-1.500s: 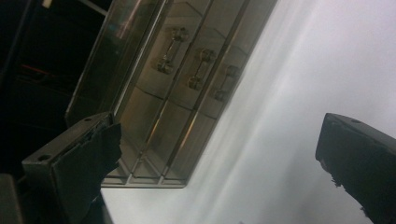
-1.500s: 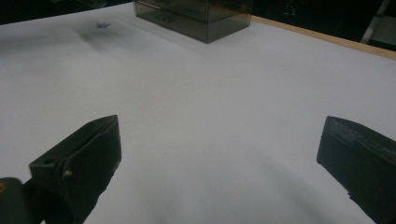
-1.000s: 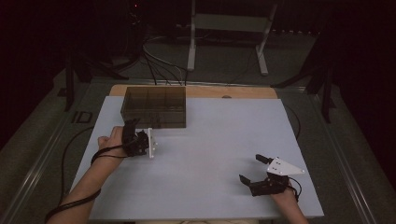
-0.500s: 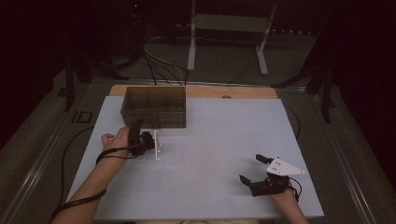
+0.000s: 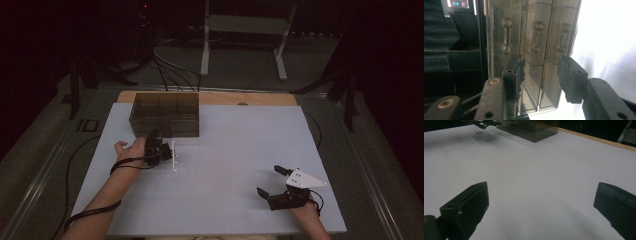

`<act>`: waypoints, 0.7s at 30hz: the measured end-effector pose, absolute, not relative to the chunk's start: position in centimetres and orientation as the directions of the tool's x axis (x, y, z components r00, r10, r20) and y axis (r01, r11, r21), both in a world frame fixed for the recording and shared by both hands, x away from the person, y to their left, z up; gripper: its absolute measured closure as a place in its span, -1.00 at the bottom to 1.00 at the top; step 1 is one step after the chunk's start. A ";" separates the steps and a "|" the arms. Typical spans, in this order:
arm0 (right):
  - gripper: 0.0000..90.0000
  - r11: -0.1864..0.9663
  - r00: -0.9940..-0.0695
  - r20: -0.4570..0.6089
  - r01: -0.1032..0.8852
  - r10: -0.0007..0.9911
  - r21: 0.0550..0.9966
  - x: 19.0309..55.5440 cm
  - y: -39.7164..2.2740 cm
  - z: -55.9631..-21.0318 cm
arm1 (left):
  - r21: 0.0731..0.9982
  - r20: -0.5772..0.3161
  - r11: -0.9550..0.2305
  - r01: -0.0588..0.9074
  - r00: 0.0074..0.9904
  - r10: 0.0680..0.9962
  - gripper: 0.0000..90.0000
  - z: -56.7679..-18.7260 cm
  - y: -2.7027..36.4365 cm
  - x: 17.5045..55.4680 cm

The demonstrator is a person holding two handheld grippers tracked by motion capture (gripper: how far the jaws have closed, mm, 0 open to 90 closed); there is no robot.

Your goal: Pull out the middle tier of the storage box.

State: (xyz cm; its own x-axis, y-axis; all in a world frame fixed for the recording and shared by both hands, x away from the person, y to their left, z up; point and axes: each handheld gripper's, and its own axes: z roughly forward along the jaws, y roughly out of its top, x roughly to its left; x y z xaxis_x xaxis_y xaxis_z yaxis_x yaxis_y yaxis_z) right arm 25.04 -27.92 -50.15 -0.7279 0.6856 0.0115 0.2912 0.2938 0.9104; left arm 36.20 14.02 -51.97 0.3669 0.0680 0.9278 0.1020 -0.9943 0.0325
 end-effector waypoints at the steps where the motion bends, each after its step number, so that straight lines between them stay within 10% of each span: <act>1: -1.00 0.293 -0.728 0.012 0.291 0.686 0.911 25.0 -27.9 -50.1 | 0.018 0.930 -0.995 0.102 0.363 0.054 0.29 -52.0 13.9 36.3; 21: -1.00 0.284 -0.727 0.020 0.294 0.686 0.912 25.0 -28.1 -50.1 | -0.029 0.944 -0.990 0.137 0.328 0.018 0.61 -53.3 13.1 37.8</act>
